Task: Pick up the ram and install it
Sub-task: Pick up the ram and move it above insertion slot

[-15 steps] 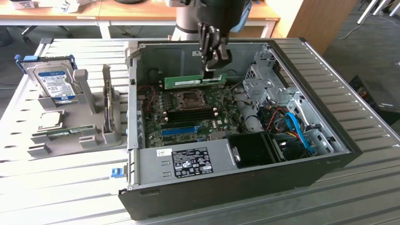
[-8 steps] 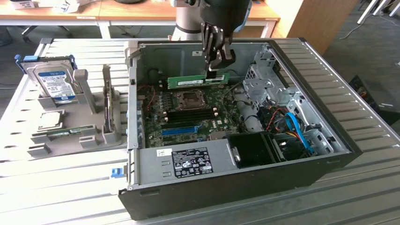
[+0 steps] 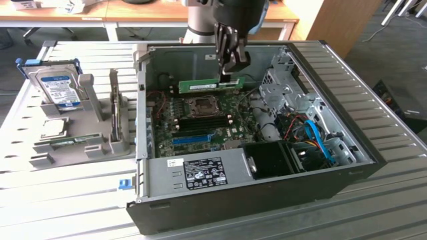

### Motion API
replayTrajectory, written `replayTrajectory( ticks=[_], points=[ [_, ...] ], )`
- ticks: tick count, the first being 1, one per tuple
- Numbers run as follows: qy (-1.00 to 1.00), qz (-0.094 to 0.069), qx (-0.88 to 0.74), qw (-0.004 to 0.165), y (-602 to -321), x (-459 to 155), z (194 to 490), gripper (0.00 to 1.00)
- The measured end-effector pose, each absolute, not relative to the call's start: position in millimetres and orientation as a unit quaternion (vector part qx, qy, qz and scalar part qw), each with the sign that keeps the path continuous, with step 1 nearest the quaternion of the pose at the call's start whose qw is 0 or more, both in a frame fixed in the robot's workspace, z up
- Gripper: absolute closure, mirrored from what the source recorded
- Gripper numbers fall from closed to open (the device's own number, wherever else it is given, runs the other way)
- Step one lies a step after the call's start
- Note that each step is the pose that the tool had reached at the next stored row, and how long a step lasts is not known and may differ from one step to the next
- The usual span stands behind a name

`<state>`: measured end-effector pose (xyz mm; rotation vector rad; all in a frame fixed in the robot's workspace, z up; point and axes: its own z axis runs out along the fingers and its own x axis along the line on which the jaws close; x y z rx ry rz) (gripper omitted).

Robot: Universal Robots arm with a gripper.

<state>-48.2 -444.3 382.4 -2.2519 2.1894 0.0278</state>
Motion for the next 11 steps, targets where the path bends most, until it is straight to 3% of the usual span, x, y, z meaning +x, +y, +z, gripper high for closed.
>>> replayTrajectory(
  ticks=[11],
  points=[
    [0.711,0.009,-0.703,0.001,-438.6,-48.2,381.9,0.88]
  ],
)
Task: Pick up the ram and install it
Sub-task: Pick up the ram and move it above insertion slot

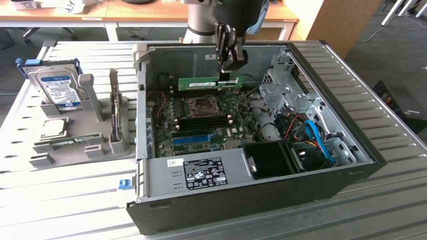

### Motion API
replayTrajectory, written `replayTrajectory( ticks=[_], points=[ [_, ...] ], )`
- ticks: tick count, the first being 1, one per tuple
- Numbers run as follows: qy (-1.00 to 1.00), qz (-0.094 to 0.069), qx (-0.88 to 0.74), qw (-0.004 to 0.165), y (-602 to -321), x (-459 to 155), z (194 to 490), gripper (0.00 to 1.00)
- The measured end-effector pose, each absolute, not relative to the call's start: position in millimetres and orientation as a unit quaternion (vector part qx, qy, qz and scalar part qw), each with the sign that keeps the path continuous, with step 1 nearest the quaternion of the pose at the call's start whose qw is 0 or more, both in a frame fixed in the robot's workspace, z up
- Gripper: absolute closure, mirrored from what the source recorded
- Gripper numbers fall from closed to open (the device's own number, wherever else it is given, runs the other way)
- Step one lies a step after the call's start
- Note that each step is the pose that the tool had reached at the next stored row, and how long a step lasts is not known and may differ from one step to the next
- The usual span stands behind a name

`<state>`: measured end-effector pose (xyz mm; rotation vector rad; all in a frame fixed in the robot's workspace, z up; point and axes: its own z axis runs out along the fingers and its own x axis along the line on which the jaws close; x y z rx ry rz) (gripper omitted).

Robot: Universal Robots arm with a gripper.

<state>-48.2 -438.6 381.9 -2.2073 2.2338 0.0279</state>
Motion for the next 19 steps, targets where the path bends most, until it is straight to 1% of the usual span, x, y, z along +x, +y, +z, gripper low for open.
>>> replayTrajectory(
  ticks=[19],
  points=[
    [0.711,0.009,-0.703,0.001,-408.0,-48.2,381.5,0.88]
  ],
)
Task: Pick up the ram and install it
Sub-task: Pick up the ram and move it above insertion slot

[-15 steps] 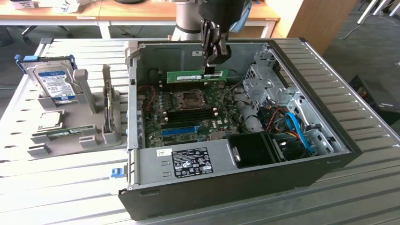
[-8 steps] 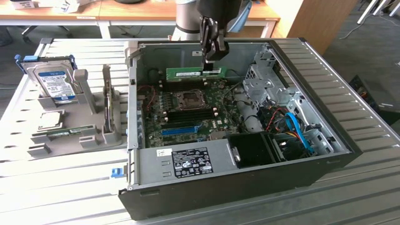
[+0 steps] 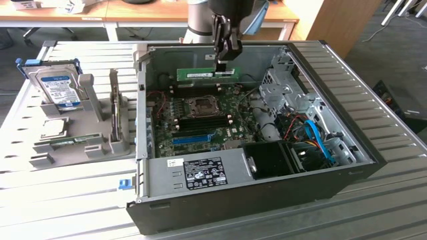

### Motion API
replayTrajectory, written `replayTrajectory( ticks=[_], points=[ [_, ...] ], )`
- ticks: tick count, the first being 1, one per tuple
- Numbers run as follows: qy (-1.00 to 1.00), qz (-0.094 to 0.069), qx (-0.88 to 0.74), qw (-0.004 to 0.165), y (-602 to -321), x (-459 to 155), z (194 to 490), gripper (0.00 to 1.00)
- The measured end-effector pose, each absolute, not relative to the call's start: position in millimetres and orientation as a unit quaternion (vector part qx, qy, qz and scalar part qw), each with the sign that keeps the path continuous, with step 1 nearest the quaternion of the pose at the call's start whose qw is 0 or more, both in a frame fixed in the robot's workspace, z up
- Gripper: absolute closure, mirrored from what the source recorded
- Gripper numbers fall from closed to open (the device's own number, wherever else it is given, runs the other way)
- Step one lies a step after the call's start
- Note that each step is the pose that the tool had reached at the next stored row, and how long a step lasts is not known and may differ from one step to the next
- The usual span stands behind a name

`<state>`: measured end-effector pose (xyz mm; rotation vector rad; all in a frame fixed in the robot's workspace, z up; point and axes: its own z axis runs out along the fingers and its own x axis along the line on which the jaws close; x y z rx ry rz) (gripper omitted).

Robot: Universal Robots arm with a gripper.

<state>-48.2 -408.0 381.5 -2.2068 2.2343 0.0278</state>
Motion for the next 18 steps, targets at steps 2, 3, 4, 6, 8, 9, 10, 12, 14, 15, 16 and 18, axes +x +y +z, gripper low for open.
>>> replayTrajectory(
  ticks=[2,3,4,6,8,9,10,12,14,15,16,18],
  points=[
    [0.711,0.009,-0.703,0.001,-405.9,-48.1,381.4,0.88],
    [0.711,0.009,-0.703,0.000,-405.2,-48.1,381.5,0.88],
    [0.711,0.009,-0.703,0.000,-405.1,-48.1,381.5,0.88],
    [0.711,0.009,-0.703,0.001,-405.1,-48.1,381.5,0.88],
    [0.711,0.009,-0.703,0.001,-405.1,-48.1,381.3,0.88],
    [0.711,0.009,-0.703,0.001,-405.1,-48.1,380.7,0.88],
    [0.711,0.009,-0.703,0.001,-405.1,-48.1,379.7,0.88],
    [0.711,0.009,-0.703,0.001,-405.1,-48.1,376.7,0.88],
    [0.711,0.009,-0.703,0.001,-405.1,-48.1,373.3,0.88],
    [0.711,0.009,-0.703,0.001,-405.1,-48.1,371.6,0.88],
    [0.711,0.009,-0.703,0.001,-405.1,-48.2,369.9,0.88],
    [0.711,0.009,-0.703,0.001,-405.1,-48.1,366.4,0.88]
  ],
)
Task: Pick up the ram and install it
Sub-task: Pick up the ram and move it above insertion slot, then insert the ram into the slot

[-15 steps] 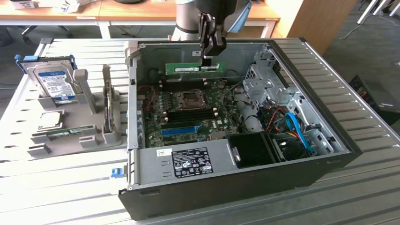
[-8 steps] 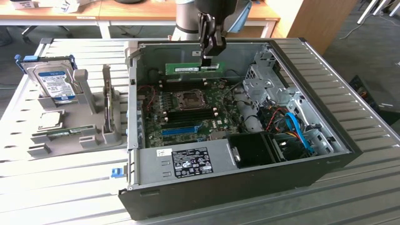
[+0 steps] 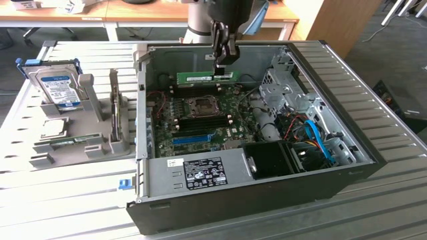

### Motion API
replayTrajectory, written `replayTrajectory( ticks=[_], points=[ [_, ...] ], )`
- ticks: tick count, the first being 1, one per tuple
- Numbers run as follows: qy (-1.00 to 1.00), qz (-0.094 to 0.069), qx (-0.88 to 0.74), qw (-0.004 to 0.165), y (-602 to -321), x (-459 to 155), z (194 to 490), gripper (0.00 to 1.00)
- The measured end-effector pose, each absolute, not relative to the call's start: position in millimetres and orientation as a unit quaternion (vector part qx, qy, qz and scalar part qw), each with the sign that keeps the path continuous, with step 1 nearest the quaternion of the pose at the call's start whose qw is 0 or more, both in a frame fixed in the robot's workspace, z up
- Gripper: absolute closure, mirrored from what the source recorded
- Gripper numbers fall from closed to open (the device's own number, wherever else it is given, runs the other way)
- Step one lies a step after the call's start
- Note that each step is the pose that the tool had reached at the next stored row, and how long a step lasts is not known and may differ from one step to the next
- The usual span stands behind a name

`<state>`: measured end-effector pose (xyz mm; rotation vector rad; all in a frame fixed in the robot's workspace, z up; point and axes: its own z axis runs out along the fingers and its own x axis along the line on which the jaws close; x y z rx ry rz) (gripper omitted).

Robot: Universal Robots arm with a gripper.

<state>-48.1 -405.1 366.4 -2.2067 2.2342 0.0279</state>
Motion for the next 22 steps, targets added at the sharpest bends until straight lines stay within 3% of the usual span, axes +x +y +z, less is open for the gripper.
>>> replayTrajectory(
  ticks=[22],
  points=[
    [0.711,0.009,-0.703,0.001,-405.1,-48.1,350.2,0.88]
  ],
)
